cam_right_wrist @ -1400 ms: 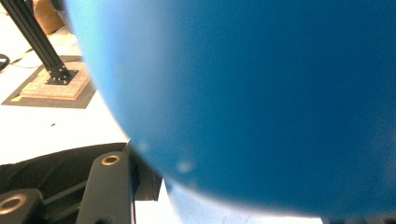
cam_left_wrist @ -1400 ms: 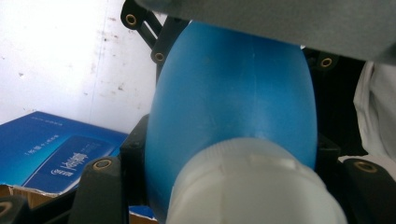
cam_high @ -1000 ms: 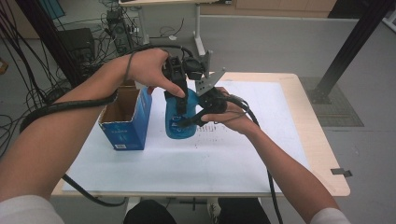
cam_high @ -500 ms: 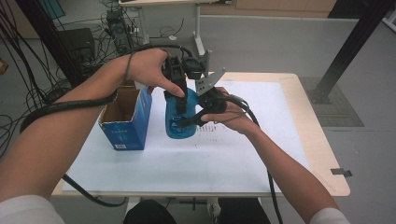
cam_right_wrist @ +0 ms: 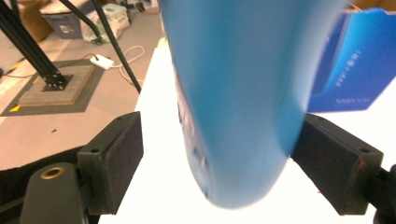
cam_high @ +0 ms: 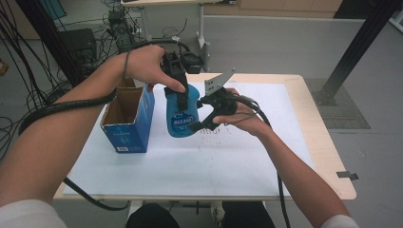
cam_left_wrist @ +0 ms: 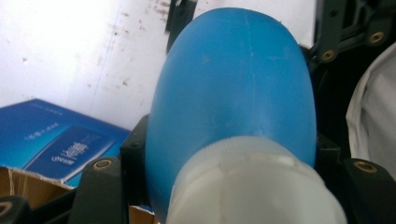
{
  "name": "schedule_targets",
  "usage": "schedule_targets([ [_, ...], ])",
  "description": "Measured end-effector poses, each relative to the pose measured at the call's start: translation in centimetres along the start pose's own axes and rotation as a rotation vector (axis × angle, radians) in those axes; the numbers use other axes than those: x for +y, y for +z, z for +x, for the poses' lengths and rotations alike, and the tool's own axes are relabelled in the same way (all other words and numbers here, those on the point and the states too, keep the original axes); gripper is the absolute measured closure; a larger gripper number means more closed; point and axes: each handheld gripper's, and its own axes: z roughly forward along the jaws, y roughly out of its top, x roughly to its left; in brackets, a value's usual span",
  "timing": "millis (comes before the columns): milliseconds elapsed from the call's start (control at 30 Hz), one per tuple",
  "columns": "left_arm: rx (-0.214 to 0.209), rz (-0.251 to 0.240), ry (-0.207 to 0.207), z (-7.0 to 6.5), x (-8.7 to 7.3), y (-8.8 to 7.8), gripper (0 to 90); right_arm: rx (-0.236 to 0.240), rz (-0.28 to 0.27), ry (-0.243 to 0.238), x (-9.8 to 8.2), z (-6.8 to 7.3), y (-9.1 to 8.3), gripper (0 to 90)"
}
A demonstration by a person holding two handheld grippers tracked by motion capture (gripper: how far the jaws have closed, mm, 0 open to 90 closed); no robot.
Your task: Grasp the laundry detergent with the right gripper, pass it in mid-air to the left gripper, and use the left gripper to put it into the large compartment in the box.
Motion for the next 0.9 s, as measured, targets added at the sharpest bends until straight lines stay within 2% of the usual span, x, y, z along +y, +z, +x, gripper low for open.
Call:
schedule_targets([
  [33,0.001,0.003,-0.011,0.1,0.0,-0.1,37.6,0.0,0.0,0.0,0.0,0.0,0.0,17.5],
  [100,0.005,0.008,-0.038,0.2,-0.1,-0.2,37.6,-0.038,0.044,-0.005,-0.2,0.1,-0.3,16.3],
  [133,0.01,0.011,-0.051,0.3,-0.1,-0.3,37.6,-0.054,0.068,0.006,-0.4,0.2,-0.5,16.2],
  [167,0.007,0.015,-0.073,0.4,-0.1,-0.4,37.5,-0.044,0.088,0.031,-0.5,0.1,-0.7,14.8],
  [267,0.012,0.013,-0.115,0.7,-0.1,-0.9,37.6,-0.066,0.131,0.048,-0.9,0.1,-1.2,11.5],
  [367,0.019,0.012,-0.176,1.0,-0.2,-1.4,37.6,-0.093,0.17,0.079,-1.3,0.0,-1.8,6.3],
  [533,0.001,-0.001,-0.3,1.7,-0.6,-2.5,37.5,-0.156,0.205,0.14,-1.6,-0.1,-2.9,5.9],
  [600,0.003,-0.008,-0.342,2.0,-0.7,-2.9,37.5,-0.162,0.216,0.155,-1.7,-0.2,-3.3,5.8],
  [633,0.004,-0.007,-0.35,2.1,-0.7,-3.0,37.5,-0.166,0.229,0.163,-1.7,-0.2,-3.5,5.7],
  [667,0.006,-0.011,-0.386,2.2,-0.8,-3.4,37.5,-0.167,0.235,0.162,-1.7,-0.2,-3.6,5.7],
  [733,0.0,-0.015,-0.433,2.7,-1.1,-3.9,37.5,-0.184,0.254,0.17,-1.8,-0.1,-3.9,5.7],
  [833,-0.015,-0.028,-0.516,3.3,-1.5,-4.9,37.5,-0.176,0.265,0.197,-1.8,-0.1,-4.7,5.5],
  [900,-0.008,-0.04,-0.565,3.6,-1.9,-5.7,37.5,-0.185,0.272,0.205,-1.9,-0.1,-5.1,5.0],
])
